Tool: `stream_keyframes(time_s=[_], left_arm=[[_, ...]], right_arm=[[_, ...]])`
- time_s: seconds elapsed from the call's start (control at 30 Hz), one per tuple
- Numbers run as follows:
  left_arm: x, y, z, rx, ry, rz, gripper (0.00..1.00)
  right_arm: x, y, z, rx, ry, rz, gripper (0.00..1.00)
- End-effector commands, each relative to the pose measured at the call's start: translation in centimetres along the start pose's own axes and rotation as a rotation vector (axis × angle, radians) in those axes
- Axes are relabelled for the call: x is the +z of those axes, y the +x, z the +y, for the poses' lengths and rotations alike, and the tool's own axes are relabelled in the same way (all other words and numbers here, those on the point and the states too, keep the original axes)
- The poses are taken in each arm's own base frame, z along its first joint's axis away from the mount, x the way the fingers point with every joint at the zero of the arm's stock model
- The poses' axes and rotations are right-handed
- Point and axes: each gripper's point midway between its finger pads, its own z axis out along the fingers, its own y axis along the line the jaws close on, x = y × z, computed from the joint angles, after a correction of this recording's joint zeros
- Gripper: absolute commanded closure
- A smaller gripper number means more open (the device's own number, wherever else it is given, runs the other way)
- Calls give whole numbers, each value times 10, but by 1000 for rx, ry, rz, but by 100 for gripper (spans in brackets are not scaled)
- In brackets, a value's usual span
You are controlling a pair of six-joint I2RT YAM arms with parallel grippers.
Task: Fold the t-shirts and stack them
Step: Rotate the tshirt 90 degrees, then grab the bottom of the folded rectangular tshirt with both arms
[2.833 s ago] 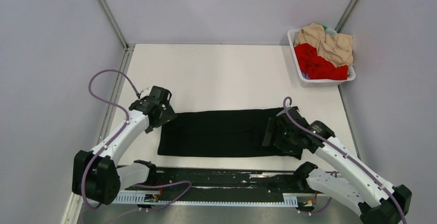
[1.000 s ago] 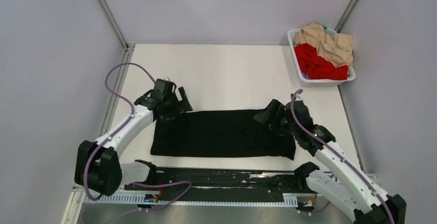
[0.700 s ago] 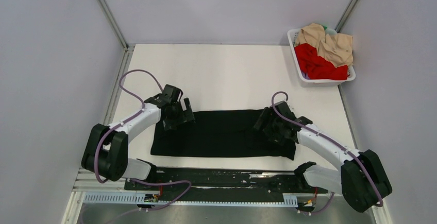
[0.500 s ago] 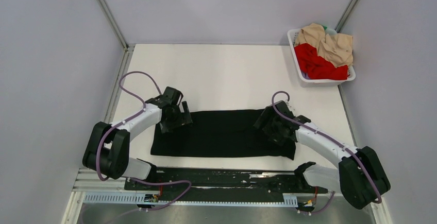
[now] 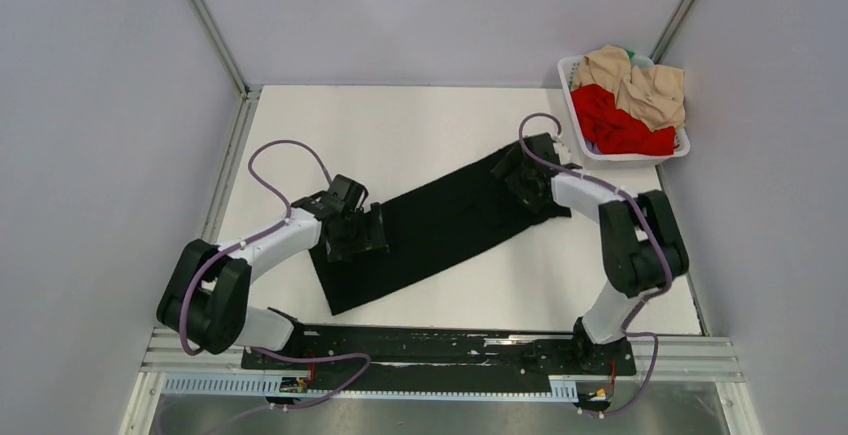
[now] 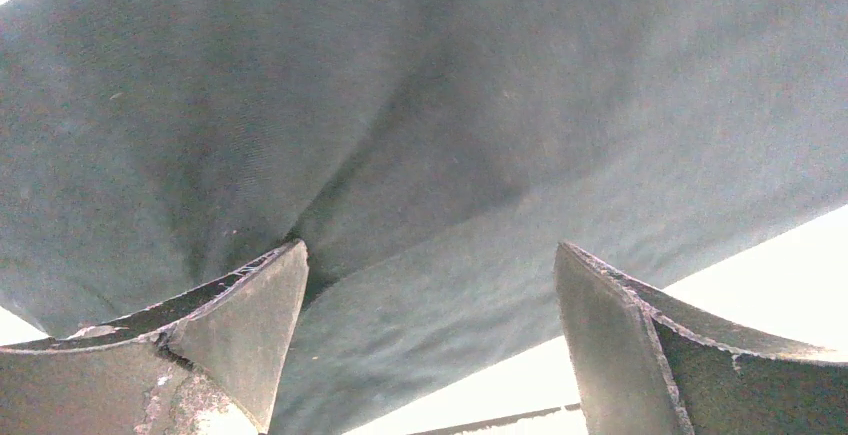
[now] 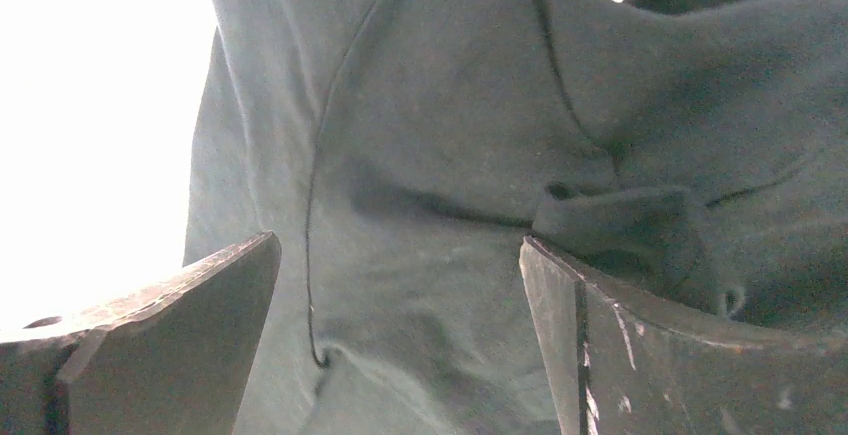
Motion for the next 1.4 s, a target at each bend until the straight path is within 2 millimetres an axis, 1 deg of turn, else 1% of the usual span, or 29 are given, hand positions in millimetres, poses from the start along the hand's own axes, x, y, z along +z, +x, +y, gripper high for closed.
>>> stream_keyframes(time_s=[0.0,0.03,0.07,0.1,0.13,0.17,0.2,0.23,0.27,0.3,0.33,0.37,0.47,0.53,0.67,0.73,0.8,0.87,0.9,1.0,1.07,1.1,1.13,1.17,1.2,1.23,1.27,1.3,1.37], left_arm=[[3,27,-18,29,92,55,0],[4,38,-22,36,111,80,0],[5,38,-29,37,139,71,0],[6,50,-35,48,167,96,0],[7,49,-46,56,212,81,0],[8,61,-54,72,246,109,0],[7,61,-64,86,280,100,0],[8,68,-71,117,292,114,0],[9,71,-74,135,290,120,0],[8,73,-81,173,293,112,0],[8,74,-87,192,295,112,0],[7,81,-92,226,307,121,0],[12,93,-112,269,361,142,0],[16,101,-119,281,369,166,0],[22,117,-124,321,345,197,0],[20,124,-131,351,353,204,0],[17,132,-137,392,364,210,0],[12,136,-141,431,362,209,0],[11,139,-137,444,341,218,0],[-6,133,-139,504,341,175,0],[-21,126,-140,519,355,136,0],[-33,122,-142,524,378,112,0],[-38,119,-143,532,385,93,0],[-50,115,-145,533,408,69,0],[-54,112,-141,532,395,51,0],[-63,107,-141,523,404,24,0],[-64,102,-132,510,365,0,0],[-71,98,-130,503,366,-26,0],[-78,89,-115,470,315,-77,0]], right_arm=[[53,-43,53,-139,-88,-72,0],[65,-43,67,-153,-114,-47,0],[78,-43,77,-162,-133,-24,0],[91,-36,88,-172,-167,25,0],[101,-35,103,-180,-202,50,0],[114,-33,112,-185,-219,74,0],[123,-33,126,-191,-240,87,0],[132,-35,140,-201,-259,97,0],[142,-31,152,-222,-282,115,0],[148,-35,167,-234,-307,118,0],[163,-28,175,-247,-326,141,0],[166,-33,194,-256,-373,129,0],[182,-37,225,-262,-469,129,0],[188,-37,240,-264,-527,134,0],[183,-59,263,-296,-588,36,0],[173,-71,272,-328,-616,-9,0],[157,-81,280,-365,-640,-39,0],[135,-93,290,-419,-663,-81,0],[124,-100,294,-448,-662,-111,0],[76,-132,300,-517,-625,-238,0],[42,-141,301,-561,-623,-282,0],[24,-145,302,-581,-630,-300,0],[7,-145,302,-605,-638,-312,0],[-6,-143,300,-630,-644,-319,0],[-23,-142,298,-649,-655,-331,0],[-32,-136,292,-668,-661,-326,0],[-44,-132,286,-674,-666,-322,0],[-54,-126,278,-676,-673,-309,0],[-72,-109,257,-672,-680,-270,0]])
